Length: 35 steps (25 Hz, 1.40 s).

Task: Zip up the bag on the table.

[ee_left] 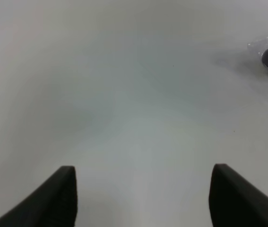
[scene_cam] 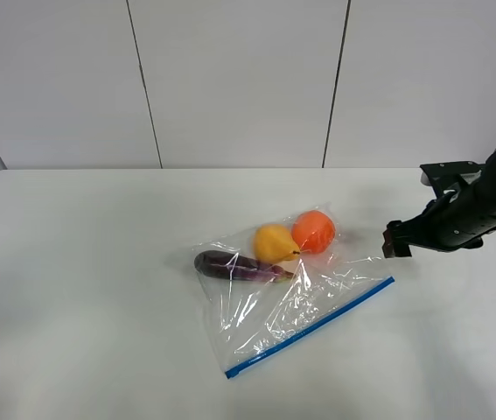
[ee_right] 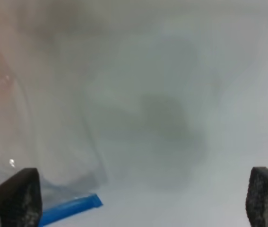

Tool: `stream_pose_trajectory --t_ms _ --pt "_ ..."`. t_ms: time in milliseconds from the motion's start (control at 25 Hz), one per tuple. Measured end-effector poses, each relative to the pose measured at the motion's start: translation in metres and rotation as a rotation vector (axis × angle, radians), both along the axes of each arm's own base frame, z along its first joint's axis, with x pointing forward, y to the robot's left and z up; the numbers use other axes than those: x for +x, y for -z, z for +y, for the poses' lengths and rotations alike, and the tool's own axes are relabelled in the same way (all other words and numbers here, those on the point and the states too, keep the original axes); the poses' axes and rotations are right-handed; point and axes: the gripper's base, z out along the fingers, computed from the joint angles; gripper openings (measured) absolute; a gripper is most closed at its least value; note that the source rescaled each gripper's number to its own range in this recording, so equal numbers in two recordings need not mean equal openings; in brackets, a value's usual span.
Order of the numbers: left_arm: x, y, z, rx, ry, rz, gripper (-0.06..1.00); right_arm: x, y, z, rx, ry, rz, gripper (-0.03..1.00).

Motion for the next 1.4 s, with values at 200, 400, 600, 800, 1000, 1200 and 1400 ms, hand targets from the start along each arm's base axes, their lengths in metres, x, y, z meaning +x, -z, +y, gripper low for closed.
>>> stream_pose_trajectory --t_ms 200,400,600,800,1000,1200,1400 --pt "0.000 0.000 0.000 0.000 0.000 0.000 0.94 0.005 -0.011 -0.005 -0.051 -0.008 0.050 0.93" --pt "0.000 0.000 0.000 0.000 0.000 0.000 0.94 0.003 -0.011 -0.007 -0.066 -0.013 0.086 0.93" --pt "0.000 0.000 0.000 0.000 0.000 0.000 0.94 0.001 -0.010 -0.021 -0.090 0.008 0.113 0.93" --pt "0.000 0.000 0.000 0.000 0.000 0.000 0.94 -0.004 -0.009 -0.042 -0.081 0.083 0.146 0.93" --pt "0.000 0.000 0.000 0.000 0.000 0.000 0.94 -0.007 -0.015 -0.044 -0.048 0.120 0.142 0.93" --pt "0.000 0.000 0.000 0.000 0.000 0.000 0.94 -0.013 -0.037 -0.042 -0.022 0.140 0.099 0.93" --pt "0.000 0.000 0.000 0.000 0.000 0.000 0.94 -0.031 -0.086 -0.037 0.006 0.155 -0.023 0.93"
